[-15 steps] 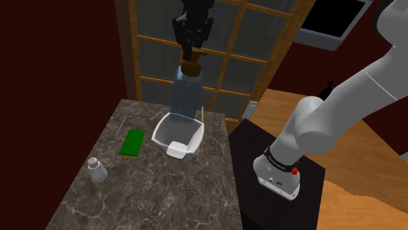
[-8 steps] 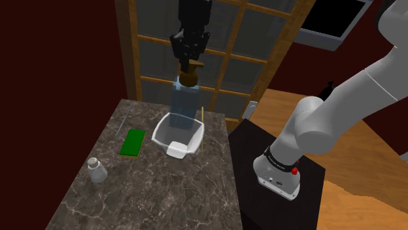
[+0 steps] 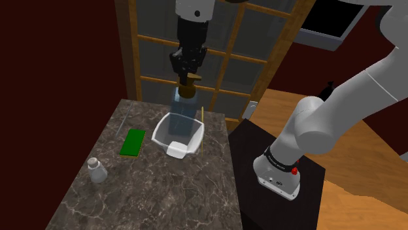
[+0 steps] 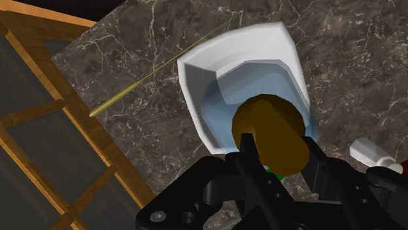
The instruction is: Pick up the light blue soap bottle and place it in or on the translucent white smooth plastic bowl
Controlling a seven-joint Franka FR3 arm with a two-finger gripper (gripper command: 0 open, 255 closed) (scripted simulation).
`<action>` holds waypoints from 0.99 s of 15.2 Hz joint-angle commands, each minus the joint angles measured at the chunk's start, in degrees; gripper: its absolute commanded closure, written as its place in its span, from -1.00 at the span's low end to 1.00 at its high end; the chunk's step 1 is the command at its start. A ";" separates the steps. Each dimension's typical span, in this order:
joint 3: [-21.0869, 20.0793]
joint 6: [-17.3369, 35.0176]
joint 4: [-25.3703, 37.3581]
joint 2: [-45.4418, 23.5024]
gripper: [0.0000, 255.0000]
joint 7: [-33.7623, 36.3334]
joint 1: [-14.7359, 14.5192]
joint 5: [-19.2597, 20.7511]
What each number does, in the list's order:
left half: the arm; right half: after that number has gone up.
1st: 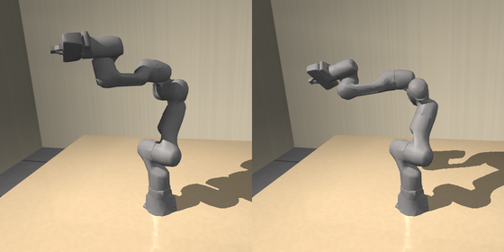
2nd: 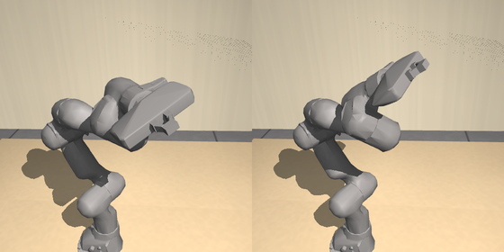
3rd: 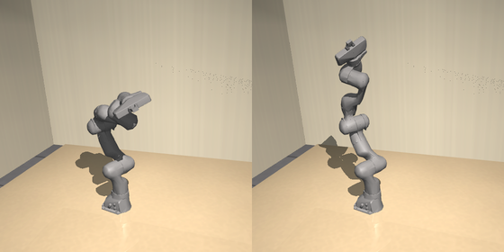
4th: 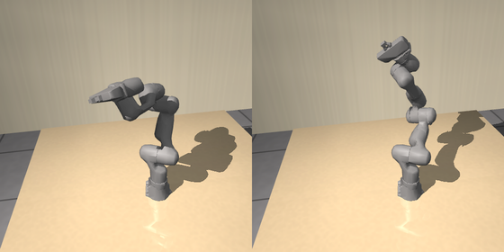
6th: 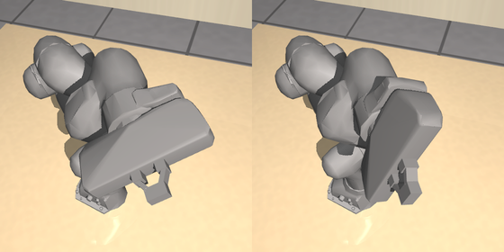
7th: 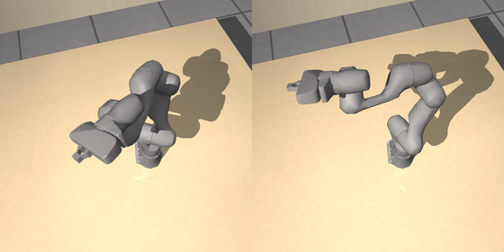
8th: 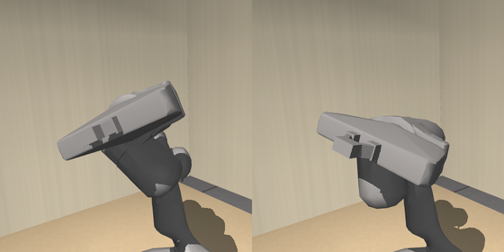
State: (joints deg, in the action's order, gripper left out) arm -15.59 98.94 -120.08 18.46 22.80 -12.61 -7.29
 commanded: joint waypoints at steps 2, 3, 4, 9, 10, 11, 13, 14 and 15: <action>-0.08 0.54 -0.49 0.01 1.00 0.05 -0.05 -0.05; -0.09 0.54 -0.49 0.01 1.00 0.05 -0.05 -0.05; -0.09 0.54 -0.49 0.01 1.00 0.05 -0.05 -0.05; -0.09 0.55 -0.50 0.01 -1.00 0.05 -0.05 -0.05; -0.08 0.54 -0.50 0.02 -1.00 0.05 -0.05 -0.05; -0.08 0.54 -0.50 0.02 -1.00 0.05 -0.05 -0.05; -0.08 0.54 -0.50 0.02 -1.00 0.05 -0.05 -0.05; -0.08 0.54 -0.50 0.02 -1.00 0.05 -0.05 -0.05; 0.05 -1.36 1.55 -0.13 -1.00 0.11 0.04 0.08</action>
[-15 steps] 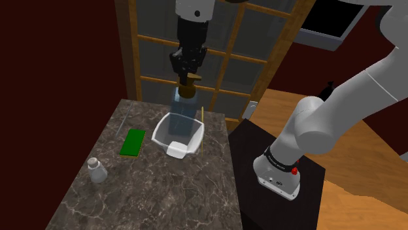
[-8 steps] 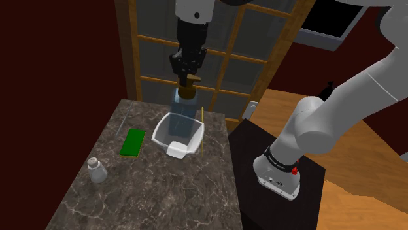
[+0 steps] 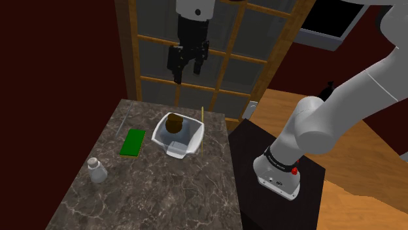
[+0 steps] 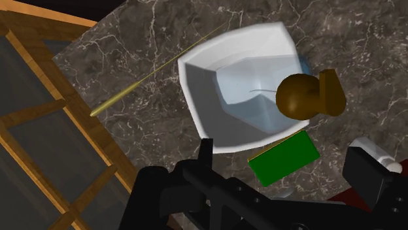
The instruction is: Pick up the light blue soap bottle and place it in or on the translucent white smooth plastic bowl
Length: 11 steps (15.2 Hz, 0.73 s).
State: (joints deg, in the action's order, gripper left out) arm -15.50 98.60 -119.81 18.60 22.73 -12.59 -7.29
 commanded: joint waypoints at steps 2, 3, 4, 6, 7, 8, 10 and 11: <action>0.19 -4.83 5.59 -0.79 -1.00 0.35 0.18 0.34; 0.27 -6.33 7.38 -1.08 -1.00 0.43 0.25 0.46; 0.27 -6.33 7.38 -1.08 -1.00 0.43 0.25 0.46; 0.27 -6.33 7.38 -1.08 -1.00 0.43 0.25 0.45; 0.27 -6.33 7.38 -1.08 -1.00 0.43 0.25 0.46; 0.27 -6.33 7.38 -1.08 -1.00 0.43 0.25 0.46; 0.27 -6.33 7.38 -1.08 -1.00 0.43 0.25 0.46; 0.27 -6.33 7.38 -1.08 -1.00 0.43 0.25 0.46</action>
